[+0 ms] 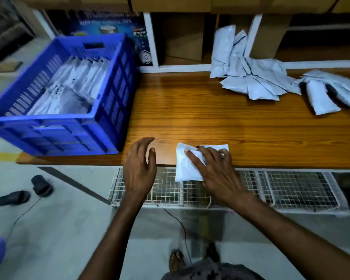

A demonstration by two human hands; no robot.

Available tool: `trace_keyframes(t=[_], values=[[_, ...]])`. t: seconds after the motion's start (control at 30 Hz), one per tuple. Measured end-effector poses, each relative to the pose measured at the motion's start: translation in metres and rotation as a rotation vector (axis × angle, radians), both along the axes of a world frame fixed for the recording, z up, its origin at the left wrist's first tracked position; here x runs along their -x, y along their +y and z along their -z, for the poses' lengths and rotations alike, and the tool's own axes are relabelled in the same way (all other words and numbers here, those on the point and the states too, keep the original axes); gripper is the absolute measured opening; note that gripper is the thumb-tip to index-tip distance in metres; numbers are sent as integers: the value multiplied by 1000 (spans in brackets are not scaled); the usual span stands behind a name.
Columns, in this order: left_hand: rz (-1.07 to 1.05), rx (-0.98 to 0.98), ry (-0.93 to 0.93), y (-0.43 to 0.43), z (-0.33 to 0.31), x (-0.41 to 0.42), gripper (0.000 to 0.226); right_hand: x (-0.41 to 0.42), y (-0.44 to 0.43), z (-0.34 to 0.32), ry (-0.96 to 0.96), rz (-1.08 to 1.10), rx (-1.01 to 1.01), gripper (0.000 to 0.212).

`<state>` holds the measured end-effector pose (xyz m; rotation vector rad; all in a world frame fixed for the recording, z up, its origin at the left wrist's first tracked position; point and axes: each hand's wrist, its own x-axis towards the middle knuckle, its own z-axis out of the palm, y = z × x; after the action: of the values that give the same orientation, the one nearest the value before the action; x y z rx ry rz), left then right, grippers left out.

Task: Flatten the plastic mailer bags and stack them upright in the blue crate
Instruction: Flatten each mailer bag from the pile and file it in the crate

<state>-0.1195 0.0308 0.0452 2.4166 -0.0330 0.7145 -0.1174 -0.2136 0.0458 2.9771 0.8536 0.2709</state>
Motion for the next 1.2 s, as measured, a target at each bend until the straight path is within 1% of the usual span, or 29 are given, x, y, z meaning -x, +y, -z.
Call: trace_keyframes(t=[0.23, 0.33, 0.43, 0.5, 0.6, 0.63, 0.7, 0.8, 0.83, 0.9, 0.93, 1.0, 1.03, 1.1, 1.13, 1.17, 1.2], values=[[-266, -25, -191, 54, -56, -1, 23, -31, 65, -79, -142, -184, -174, 88], [-343, -36, -267, 94, -76, -8, 21, -40, 110, -111, -194, -264, -216, 82], [-399, -25, -324, 146, -94, -20, 21, -50, 164, -139, -238, -323, -272, 81], [-397, -20, -321, 183, -103, -29, 21, -61, 200, -155, -253, -348, -301, 78], [-377, -46, -214, 247, -110, -49, 31, -93, 269, -179, -235, -321, -350, 72], [-374, -72, -166, 266, -111, -57, 35, -104, 291, -186, -194, -289, -330, 70], [-345, -158, -53, 304, -113, -76, 42, -125, 336, -188, -22, -202, -262, 65], [-197, -322, 225, 349, -117, -111, 58, -148, 387, -178, 448, 44, -257, 52], [-140, -359, 316, 358, -118, -120, 63, -153, 395, -175, 574, 92, -246, 46], [-58, -400, 453, 372, -117, -141, 70, -161, 409, -171, 771, 103, -172, 40], [-28, -417, 488, 379, -115, -151, 72, -166, 411, -168, 845, 121, -183, 40], [-4, -435, 499, 385, -110, -163, 72, -179, 417, -156, 950, 197, -258, 43], [-3, -436, 492, 387, -107, -167, 72, -185, 422, -150, 972, 204, -289, 49], [-2, -448, 470, 388, -103, -169, 68, -193, 440, -132, 1127, 263, -477, 68], [-1, -445, 446, 388, -102, -169, 65, -199, 449, -120, 1238, 327, -624, 70], [-5, -432, 413, 387, -102, -167, 63, -204, 456, -110, 1323, 383, -767, 62], [-13, -413, 382, 388, -102, -166, 61, -209, 461, -101, 1338, 441, -868, 47]])
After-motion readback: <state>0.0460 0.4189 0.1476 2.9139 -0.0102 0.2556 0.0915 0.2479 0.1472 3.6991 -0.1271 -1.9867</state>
